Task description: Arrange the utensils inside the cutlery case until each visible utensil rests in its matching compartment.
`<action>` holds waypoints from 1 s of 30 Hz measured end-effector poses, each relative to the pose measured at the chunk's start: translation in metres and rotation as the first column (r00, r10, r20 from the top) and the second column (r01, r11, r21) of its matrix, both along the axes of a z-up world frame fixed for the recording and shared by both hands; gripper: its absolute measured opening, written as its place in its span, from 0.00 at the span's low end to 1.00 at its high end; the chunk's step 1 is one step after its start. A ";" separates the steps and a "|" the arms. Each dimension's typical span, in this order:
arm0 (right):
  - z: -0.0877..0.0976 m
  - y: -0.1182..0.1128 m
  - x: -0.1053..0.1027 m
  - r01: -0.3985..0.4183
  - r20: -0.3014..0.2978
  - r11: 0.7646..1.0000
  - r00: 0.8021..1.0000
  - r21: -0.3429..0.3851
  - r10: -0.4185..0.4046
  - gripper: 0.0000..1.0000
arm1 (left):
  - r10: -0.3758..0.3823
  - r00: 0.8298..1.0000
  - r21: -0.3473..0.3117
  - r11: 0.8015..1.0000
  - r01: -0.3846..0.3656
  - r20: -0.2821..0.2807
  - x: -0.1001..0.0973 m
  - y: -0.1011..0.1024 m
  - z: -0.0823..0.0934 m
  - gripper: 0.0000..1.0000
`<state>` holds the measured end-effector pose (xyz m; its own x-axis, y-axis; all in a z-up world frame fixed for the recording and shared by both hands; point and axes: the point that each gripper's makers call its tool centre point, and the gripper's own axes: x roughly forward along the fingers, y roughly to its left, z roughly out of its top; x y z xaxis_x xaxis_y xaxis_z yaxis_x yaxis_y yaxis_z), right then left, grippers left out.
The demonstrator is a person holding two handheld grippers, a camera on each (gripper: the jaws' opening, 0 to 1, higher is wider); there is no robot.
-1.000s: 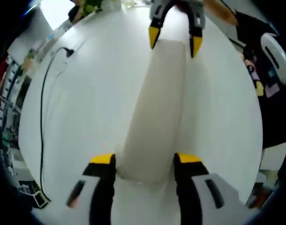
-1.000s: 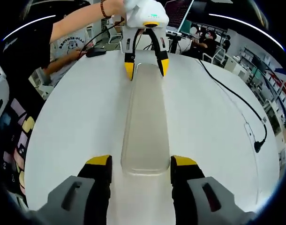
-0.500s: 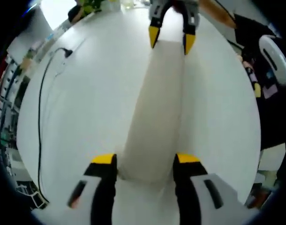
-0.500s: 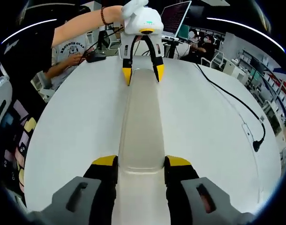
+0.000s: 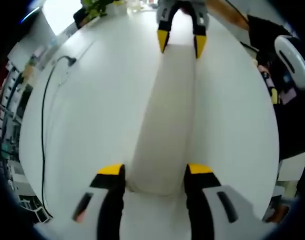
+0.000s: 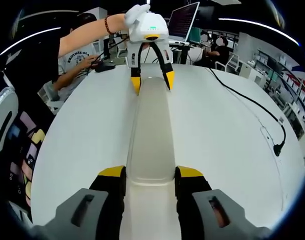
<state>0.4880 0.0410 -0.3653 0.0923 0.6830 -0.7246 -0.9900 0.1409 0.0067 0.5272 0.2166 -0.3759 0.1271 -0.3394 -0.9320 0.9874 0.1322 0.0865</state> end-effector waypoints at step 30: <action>0.004 -0.009 -0.003 -0.030 -0.031 1.000 0.999 -0.006 0.030 0.39 | -0.025 1.000 0.002 1.000 0.025 -0.011 -0.010 -0.010 0.008 0.46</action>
<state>0.4845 0.0322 -0.3612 0.0491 0.6807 -0.7309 -0.9932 0.1109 0.0365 0.5175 0.2062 -0.3678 0.1087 -0.3405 -0.9339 0.9913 0.1072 0.0763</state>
